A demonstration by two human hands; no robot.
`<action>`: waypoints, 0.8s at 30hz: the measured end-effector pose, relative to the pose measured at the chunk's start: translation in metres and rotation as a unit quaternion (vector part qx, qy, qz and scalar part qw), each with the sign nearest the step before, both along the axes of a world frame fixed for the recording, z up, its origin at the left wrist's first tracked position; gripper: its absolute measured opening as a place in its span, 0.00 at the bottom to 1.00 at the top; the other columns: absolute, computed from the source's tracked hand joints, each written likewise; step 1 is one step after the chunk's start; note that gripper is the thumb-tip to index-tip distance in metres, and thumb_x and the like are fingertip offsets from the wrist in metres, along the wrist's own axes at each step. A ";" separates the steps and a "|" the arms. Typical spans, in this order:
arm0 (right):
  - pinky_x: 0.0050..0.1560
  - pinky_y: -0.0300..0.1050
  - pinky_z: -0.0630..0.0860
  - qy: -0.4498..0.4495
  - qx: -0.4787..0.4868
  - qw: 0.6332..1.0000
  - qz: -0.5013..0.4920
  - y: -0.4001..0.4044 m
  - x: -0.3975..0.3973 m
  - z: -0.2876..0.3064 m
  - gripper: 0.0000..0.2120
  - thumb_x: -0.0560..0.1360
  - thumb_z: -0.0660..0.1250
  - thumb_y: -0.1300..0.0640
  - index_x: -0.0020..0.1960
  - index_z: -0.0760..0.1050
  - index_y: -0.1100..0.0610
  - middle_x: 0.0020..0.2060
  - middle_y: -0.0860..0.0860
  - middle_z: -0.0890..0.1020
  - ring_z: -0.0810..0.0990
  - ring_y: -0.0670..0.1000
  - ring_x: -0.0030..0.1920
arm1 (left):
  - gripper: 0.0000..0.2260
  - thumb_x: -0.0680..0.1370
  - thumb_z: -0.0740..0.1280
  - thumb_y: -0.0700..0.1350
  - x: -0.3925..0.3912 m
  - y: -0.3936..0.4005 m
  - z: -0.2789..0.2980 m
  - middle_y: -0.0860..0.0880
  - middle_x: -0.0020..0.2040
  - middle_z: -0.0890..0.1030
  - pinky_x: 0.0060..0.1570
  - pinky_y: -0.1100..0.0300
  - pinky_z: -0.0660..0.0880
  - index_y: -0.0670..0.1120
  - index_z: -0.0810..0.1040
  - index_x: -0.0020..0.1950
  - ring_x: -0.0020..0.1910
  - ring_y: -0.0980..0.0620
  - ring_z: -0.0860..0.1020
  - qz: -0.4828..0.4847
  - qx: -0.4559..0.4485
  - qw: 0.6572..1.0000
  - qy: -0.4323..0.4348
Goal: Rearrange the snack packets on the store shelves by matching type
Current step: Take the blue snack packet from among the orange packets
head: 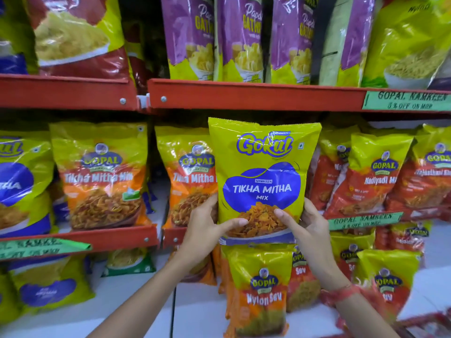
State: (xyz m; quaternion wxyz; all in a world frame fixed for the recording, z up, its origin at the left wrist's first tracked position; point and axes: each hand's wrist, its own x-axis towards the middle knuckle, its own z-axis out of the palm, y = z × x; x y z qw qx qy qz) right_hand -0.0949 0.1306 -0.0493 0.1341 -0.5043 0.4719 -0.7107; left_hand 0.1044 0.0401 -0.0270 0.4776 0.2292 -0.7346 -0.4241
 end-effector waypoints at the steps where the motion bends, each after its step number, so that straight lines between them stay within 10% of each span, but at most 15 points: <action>1: 0.59 0.55 0.80 -0.003 0.003 1.000 0.006 0.003 0.012 -0.006 0.20 0.69 0.74 0.56 0.60 0.78 0.59 0.55 0.56 0.86 0.84 0.57 0.58 | 0.26 0.63 0.78 0.49 0.014 0.004 -0.006 0.52 0.53 0.86 0.54 0.49 0.80 0.49 0.77 0.60 0.53 0.53 0.84 -0.002 0.013 1.000 0.000; 18: 0.62 0.60 0.78 -0.055 0.212 0.973 0.078 0.011 0.147 -0.175 0.16 0.73 0.74 0.54 0.60 0.80 0.55 0.54 0.51 0.87 0.85 0.55 0.57 | 0.15 0.67 0.76 0.35 0.164 0.027 -0.161 0.58 0.40 0.86 0.43 0.66 0.80 0.47 0.79 0.50 0.40 0.61 0.83 0.029 0.232 0.967 -0.096; 24: 0.61 0.68 0.77 -0.097 0.373 0.915 0.117 -0.009 0.160 -0.227 0.09 0.71 0.76 0.50 0.47 0.85 0.54 0.51 0.60 0.88 0.85 0.57 0.51 | 0.19 0.58 0.79 0.54 0.188 0.011 -0.216 0.48 0.45 0.87 0.49 0.56 0.80 0.48 0.85 0.45 0.42 0.56 0.83 0.041 0.298 0.935 -0.187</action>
